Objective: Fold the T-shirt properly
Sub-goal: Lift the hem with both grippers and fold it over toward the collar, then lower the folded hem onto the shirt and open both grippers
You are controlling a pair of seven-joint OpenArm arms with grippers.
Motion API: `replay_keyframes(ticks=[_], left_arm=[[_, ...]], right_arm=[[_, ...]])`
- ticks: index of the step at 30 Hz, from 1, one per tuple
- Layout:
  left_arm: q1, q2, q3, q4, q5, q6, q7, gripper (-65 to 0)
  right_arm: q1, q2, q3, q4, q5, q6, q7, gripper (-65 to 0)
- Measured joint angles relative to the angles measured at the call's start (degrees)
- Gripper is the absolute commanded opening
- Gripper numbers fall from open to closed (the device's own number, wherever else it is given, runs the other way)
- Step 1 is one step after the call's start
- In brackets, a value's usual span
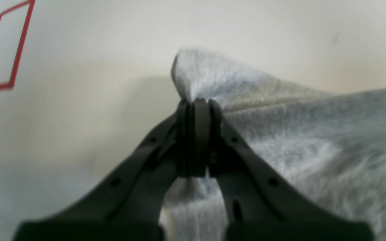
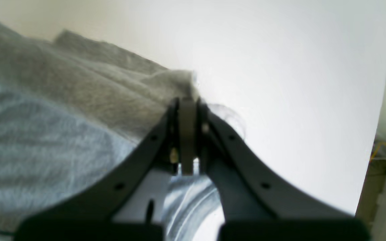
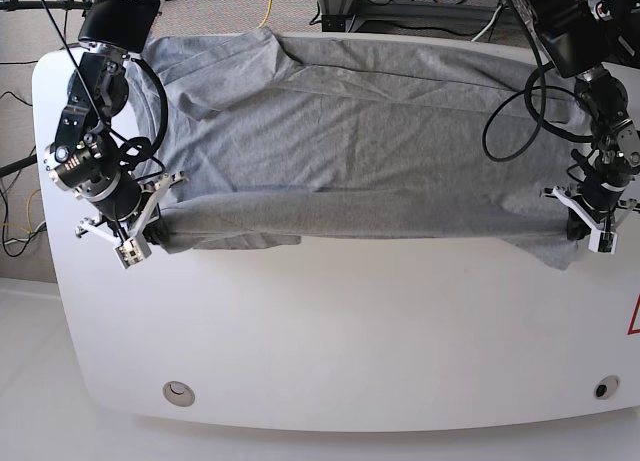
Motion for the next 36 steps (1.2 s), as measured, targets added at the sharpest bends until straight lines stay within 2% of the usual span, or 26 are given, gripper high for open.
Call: replay_keyframes(ticks=[5,15,30,34,36], left_arm=[[3.34,-1.09,0.07,3.45,-3.8,-0.26,3.3,-65.0],[8.68,-2.19,-0.09,8.41,-8.35,0.0,4.2,-65.0],[18.75,-2.27,-2.45,12.9,-6.91,-0.74,4.79,-65.0],[19.37,-2.36,-2.84,12.83,-6.56,-2.27,5.27,-65.0],[19.54,-2.67,-2.97,12.83,-6.75,-4.2,4.22,-65.0]], right_arm=[[-3.41,-0.2,0.81,3.3,0.11,0.59,-0.46,-65.0],[-6.58,0.28,0.7,4.59,0.07,0.59,-2.19,-65.0],[-12.72,0.72,2.03,6.97,0.52,1.07,-5.31,-65.0],[-12.7,0.52,2.6,6.88,0.52,1.25,-5.9,-65.0],[-12.66,0.42,2.75,6.86,0.72,1.68,-5.86,-65.0]])
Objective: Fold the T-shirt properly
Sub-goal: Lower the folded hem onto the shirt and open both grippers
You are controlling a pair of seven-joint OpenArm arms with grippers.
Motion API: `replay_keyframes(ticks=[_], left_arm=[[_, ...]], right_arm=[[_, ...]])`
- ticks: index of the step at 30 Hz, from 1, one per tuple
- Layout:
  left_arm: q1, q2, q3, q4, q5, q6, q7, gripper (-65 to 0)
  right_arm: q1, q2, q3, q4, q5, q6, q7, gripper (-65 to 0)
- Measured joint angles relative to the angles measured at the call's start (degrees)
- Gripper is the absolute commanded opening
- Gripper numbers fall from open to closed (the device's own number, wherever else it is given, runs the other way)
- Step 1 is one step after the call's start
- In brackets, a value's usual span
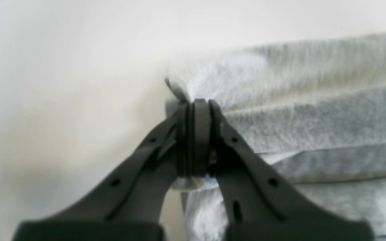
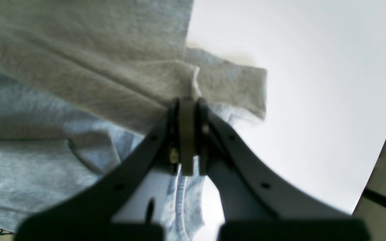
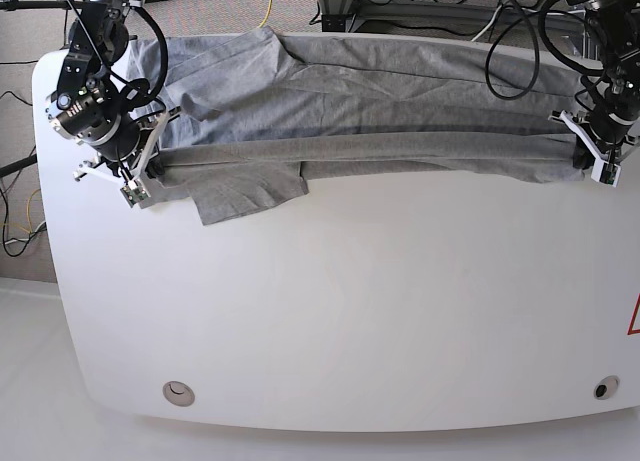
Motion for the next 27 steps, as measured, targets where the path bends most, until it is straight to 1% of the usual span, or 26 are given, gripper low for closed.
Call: replay_keyframes(ticks=[9,17,21,23,27], left_arm=[[1.84,-0.44,-0.46,0.02,-0.72,-0.22,-0.31,-64.8],[3.45,-0.9,-0.46,0.5,-1.16,-0.33,-0.33,-62.6],[3.98,-1.05,-0.46,0.46,-1.14,-0.31,-0.31,-59.4],[4.11,-1.03,-0.44,0.44,-1.16,-0.09,-0.11,-54.7],[4.48,-1.09,-0.44,0.44,-0.9,0.31,0.28,-52.9]], right_arm=[[0.11,-0.13,-0.63,-0.5,-0.26,0.04,0.13,-65.0],[-0.7,-0.04,-0.76,-0.63,-0.31,0.42,1.14,-65.0],[-0.83,-0.09,-0.79,-0.59,-0.26,0.42,1.16,-65.0],[-0.92,-0.11,-0.79,-0.42,-0.26,0.42,1.16,-64.7],[-1.55,-0.13,-0.68,-0.42,-0.26,0.42,0.92,-64.1]])
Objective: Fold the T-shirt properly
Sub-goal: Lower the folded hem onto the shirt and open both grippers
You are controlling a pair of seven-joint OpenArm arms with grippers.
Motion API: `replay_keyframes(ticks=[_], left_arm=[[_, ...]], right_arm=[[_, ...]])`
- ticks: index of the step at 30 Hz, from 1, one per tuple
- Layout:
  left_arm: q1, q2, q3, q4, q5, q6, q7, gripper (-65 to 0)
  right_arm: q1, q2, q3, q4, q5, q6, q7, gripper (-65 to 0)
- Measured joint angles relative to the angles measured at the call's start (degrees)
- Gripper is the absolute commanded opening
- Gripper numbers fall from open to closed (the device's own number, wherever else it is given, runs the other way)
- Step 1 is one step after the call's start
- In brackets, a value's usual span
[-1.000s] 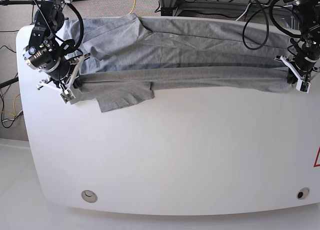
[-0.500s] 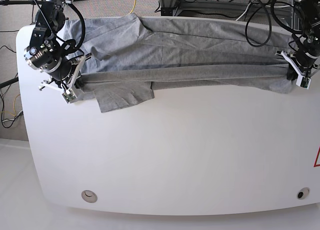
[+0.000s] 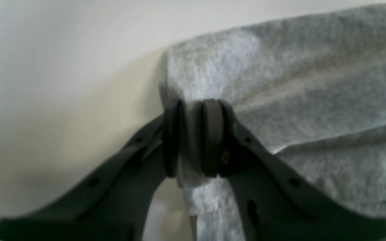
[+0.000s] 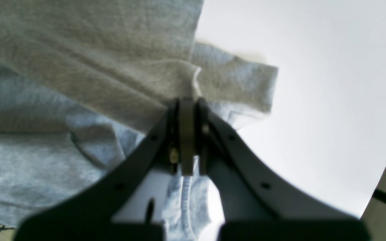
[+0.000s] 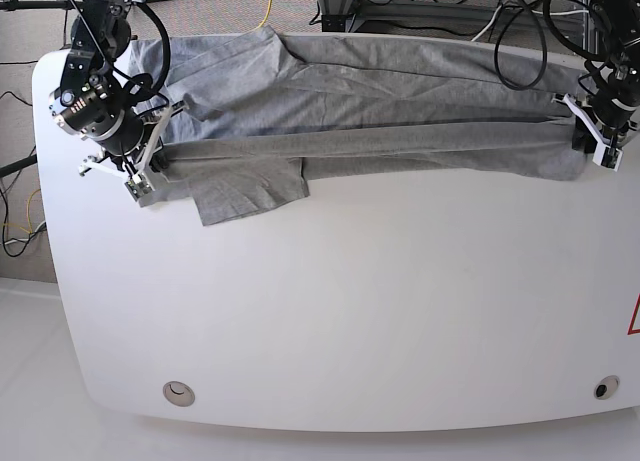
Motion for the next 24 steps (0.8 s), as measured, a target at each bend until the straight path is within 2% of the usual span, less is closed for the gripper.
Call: replay_keyframes(ticks=[4,8,12,16,18,24], left_arm=[[0.57,0.02,0.0,-0.09,0.09,0.0,0.07,-53.7],[0.61,-0.17,0.0,-0.22,0.5,0.0,0.11,-51.5],[0.57,-0.76,0.0,-0.22,0.42,0.28,-0.61,-45.5],[0.63,-0.85,0.0,-0.33,0.66,0.83,-0.31,-36.3],[0.66,-0.81,0.17,-0.37,0.98,0.87,-0.07,-25.1],[-0.22,-0.59,0.94,-0.31,2.95,1.33,0.94,-24.7]], right_arm=[[-0.42,-0.02,0.02,-0.02,-0.33,0.0,0.02,-63.0],[-0.24,-0.15,-0.02,-0.04,-0.42,-0.02,-0.11,-56.9],[0.09,-0.15,-0.07,-0.15,-0.48,-0.02,-1.01,-50.5],[0.04,-0.15,-0.07,-0.35,-0.5,-0.02,-1.4,-43.1],[0.07,-0.15,-0.07,-0.35,-0.46,-0.02,-2.05,-36.0],[0.24,0.2,-0.04,-0.35,-0.44,-0.02,-2.69,-33.5]])
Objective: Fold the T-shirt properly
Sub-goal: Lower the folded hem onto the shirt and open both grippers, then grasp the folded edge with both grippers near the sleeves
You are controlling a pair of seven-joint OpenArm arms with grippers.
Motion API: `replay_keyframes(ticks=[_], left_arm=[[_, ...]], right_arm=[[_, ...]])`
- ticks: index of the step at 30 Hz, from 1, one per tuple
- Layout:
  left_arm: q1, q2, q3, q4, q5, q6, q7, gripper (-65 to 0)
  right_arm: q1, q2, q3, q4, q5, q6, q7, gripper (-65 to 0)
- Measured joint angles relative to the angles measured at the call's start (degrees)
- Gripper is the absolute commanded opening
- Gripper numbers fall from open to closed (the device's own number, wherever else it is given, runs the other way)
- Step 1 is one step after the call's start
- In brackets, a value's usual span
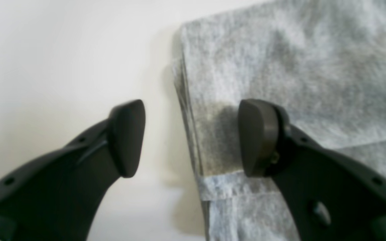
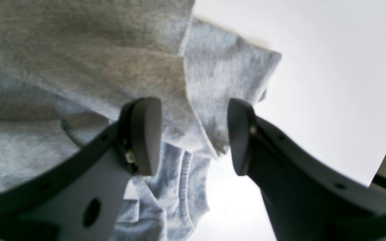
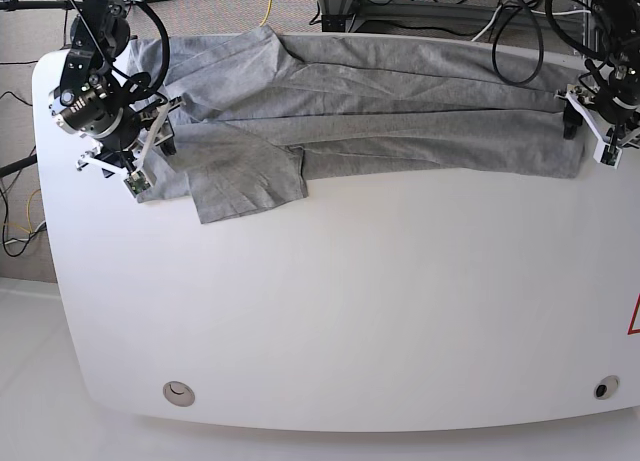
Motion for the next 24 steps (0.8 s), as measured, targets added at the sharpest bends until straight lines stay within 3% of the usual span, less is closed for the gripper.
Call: replay_keyframes(ticks=[14,24], left_arm=[[-3.32,1.97,1.49,8.31,1.38,-0.02,-0.02,-27.2],[-2.58,6.54,2.51,13.16,1.03,-1.29,0.81,-34.1]], right_arm=[[3.63,-1.29,0.04,-0.5,0.94,0.0,1.49,-32.6],[11.63,-5.64,-0.11,-7.34,1.51,0.02,4.28,-31.0]])
